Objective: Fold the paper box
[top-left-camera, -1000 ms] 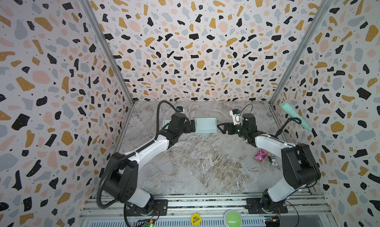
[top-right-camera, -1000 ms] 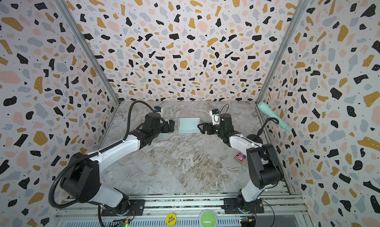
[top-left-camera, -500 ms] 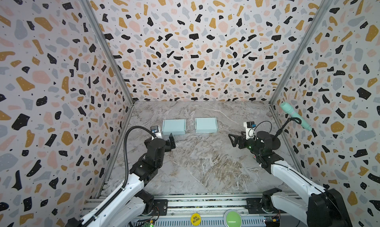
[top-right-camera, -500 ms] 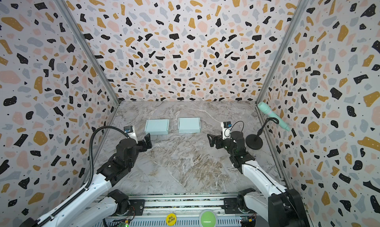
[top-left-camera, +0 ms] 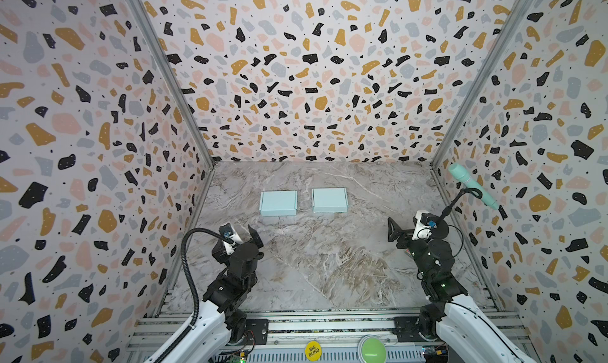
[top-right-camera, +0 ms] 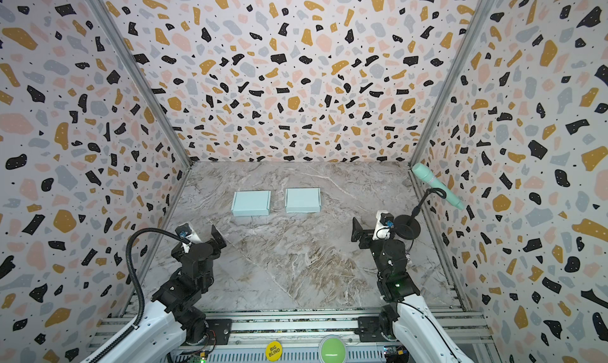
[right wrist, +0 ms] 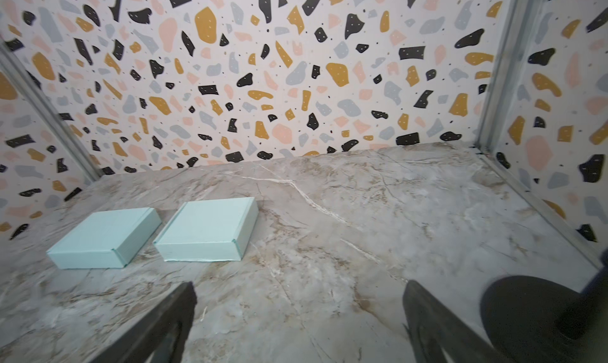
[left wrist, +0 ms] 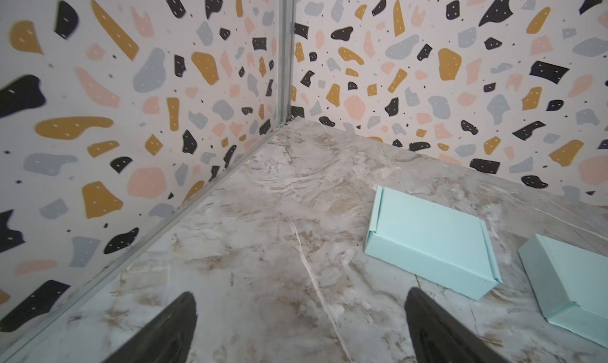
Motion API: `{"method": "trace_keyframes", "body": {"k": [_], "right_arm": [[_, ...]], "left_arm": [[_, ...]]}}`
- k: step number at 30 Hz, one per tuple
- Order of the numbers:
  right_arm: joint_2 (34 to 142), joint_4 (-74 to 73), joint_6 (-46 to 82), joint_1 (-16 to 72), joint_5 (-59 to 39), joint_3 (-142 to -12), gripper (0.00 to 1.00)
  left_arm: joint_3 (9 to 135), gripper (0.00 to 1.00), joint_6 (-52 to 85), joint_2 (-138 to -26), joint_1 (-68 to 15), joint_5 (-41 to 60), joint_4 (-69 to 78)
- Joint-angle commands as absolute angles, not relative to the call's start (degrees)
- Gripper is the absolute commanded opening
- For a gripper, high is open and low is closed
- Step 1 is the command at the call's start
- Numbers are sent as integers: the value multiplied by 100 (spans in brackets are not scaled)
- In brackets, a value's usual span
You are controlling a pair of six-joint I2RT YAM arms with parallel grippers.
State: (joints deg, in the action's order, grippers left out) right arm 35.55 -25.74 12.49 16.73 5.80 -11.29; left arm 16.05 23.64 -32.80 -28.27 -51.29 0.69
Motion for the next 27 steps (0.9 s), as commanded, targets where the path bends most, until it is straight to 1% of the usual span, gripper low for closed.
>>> {"method": "trace_keyframes", "body": {"k": [1,5,8,13,14,19,24,27], "right_arm": [[3476,-2649,711,1662,906,-1003,99],[3416,-2771,502,1655,1059,-758,99],[3349,-2742,329,1643,959,-703,99],[3578,-2862,157,1635,1171,-480,99],[3631,-2944,157,1635,1215,-439,99],[3882,-3825,179,1618,1353,-49,99],[4658,-4652,13,1600,1412,-83,99],[5177,-5423,-101,1595,1497,-40,99]], "left_arm": [[1405,100,1928,-3245,-2795,-5690,479],[1318,100,1820,-3196,-2795,-6090,523],[994,100,1622,-3023,-2795,-6417,867],[497,100,1356,-2813,-2795,-6315,1397],[388,100,1288,-2806,-2795,-6280,1680],[62,100,902,-2967,-2795,-6227,2550],[-98,100,507,-3478,-2765,-6287,3631],[-193,100,361,-3929,-2594,-6016,4447]]}}
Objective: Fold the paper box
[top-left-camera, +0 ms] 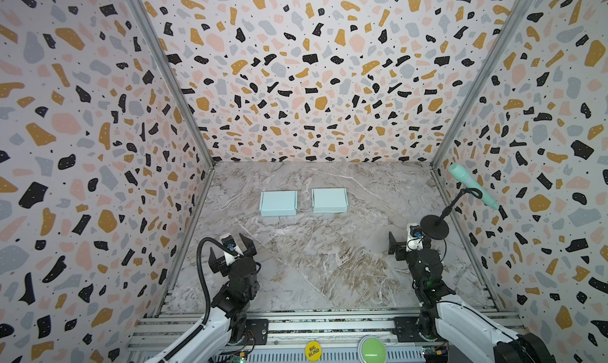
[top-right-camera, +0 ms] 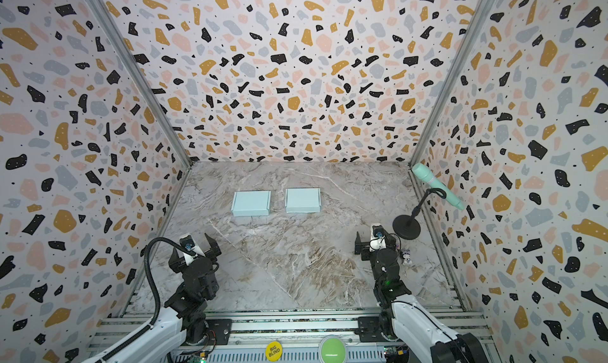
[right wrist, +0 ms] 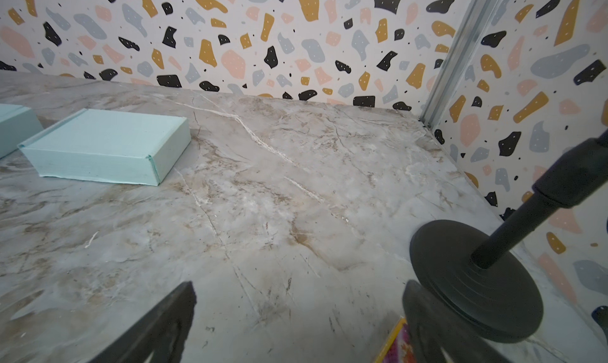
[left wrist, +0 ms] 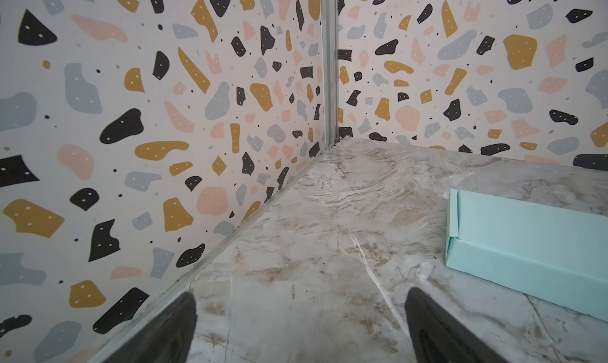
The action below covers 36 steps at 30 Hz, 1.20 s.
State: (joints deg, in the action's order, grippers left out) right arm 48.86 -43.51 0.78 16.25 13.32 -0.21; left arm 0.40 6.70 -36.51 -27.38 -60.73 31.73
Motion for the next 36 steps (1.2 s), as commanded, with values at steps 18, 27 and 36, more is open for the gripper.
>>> {"method": "trace_keyframes", "body": {"k": [18,27,36], "right_arm": [[7955,-8439,-239,818,757,-247,99],[8435,-7661,280,380,830,-875,99],[8473,-7196,243,533,1195,-1099,99]], "left_arm": [[379,100,299,-7272,-1288,-4370,7355],[760,100,324,-8012,-1166,-4024,7252],[836,100,431,-8040,-989,-3771,7100]]}}
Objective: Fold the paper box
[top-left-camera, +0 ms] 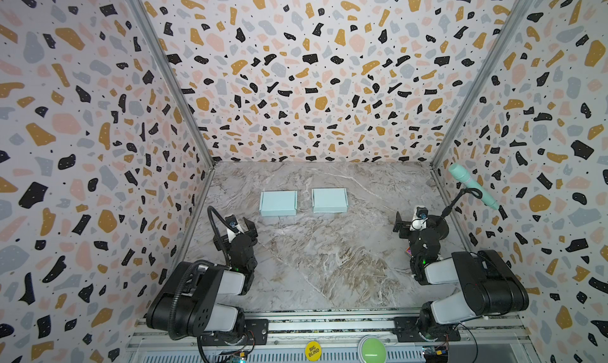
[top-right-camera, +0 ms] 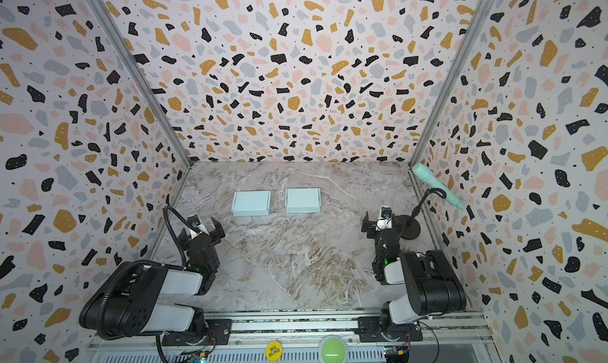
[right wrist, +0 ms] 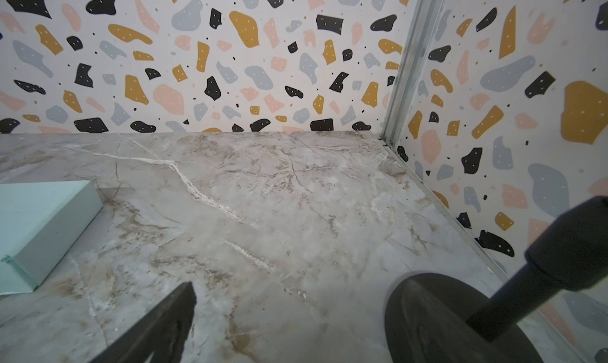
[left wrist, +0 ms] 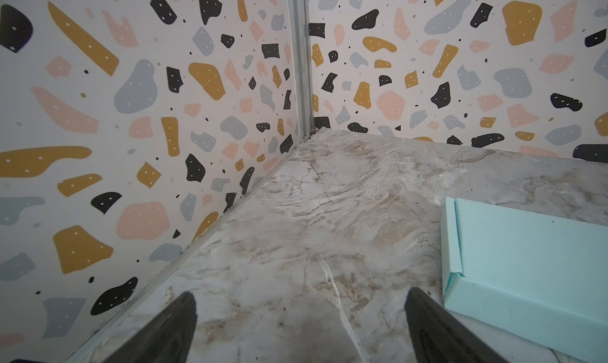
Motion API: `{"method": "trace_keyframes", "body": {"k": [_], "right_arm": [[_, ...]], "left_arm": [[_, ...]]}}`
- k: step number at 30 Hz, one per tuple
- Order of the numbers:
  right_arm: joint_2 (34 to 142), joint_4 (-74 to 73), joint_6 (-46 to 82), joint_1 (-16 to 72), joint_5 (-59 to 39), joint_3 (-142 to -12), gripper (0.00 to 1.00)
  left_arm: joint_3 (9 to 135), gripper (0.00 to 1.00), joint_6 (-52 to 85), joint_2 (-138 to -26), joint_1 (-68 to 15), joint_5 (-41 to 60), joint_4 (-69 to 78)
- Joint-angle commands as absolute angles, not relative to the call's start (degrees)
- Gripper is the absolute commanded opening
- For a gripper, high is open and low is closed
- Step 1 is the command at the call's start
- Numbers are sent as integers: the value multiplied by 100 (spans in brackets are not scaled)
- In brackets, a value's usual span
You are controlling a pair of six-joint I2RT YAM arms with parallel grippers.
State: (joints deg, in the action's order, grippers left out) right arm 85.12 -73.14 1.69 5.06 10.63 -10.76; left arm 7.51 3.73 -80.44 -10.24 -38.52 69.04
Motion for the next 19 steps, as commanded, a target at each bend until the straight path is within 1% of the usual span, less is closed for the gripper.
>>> {"method": "trace_keyframes", "body": {"k": [1,19], "right_arm": [[8473,-7205,239,535,1197,-1099,99],[8493,-7182,170,603,1235,-1123,99]], "left_arm": [[835,100,435,-8025,-992,-3771,7095],[817,100,435,-8006,-993,-3770,7112]]}}
